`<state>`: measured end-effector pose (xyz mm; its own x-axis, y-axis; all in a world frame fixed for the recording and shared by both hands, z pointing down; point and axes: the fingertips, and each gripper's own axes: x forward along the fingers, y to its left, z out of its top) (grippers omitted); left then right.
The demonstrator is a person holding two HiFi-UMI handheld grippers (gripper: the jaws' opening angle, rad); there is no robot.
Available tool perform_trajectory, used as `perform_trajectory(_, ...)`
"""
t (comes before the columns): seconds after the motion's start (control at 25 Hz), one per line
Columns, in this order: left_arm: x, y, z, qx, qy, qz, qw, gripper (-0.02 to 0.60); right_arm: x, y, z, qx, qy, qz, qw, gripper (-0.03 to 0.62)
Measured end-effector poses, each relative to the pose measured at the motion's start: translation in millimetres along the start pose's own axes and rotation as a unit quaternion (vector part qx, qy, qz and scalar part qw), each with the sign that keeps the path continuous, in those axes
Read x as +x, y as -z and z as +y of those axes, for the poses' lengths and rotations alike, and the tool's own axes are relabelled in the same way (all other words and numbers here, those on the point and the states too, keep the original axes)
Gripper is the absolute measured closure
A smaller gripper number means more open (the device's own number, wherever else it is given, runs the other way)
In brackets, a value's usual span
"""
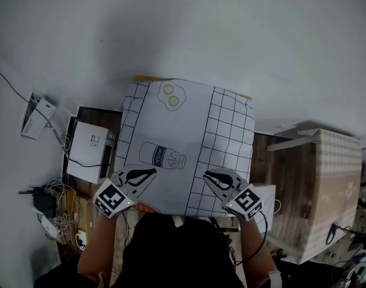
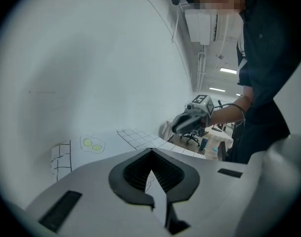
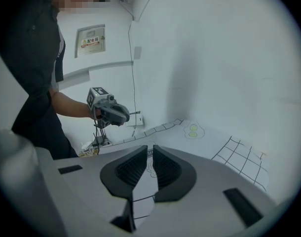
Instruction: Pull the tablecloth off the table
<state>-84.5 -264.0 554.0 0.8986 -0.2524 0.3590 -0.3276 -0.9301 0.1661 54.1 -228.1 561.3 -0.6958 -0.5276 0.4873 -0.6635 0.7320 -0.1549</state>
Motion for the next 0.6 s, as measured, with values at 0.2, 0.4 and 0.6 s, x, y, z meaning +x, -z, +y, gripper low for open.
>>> perform_trajectory(0.2, 19, 10, 22, 0.001, 0.021, 0.009, 0.9997, 0.574, 23, 3, -33, 0.009, 0.039, 0.018, 0.999, 0.385)
perform_trajectory(0.4, 50, 35, 31, 0.024, 0.037, 0.062, 0.9971, 0.552, 44, 24, -50, -0.009, 0.024, 0.047, 0.999, 0.358)
perform_trajectory(0.6, 81, 64, 41, 0.057, 0.038, 0.126, 0.9897, 0.474, 68, 52, -61, -0.035, -0.012, 0.086, 0.996, 0.327)
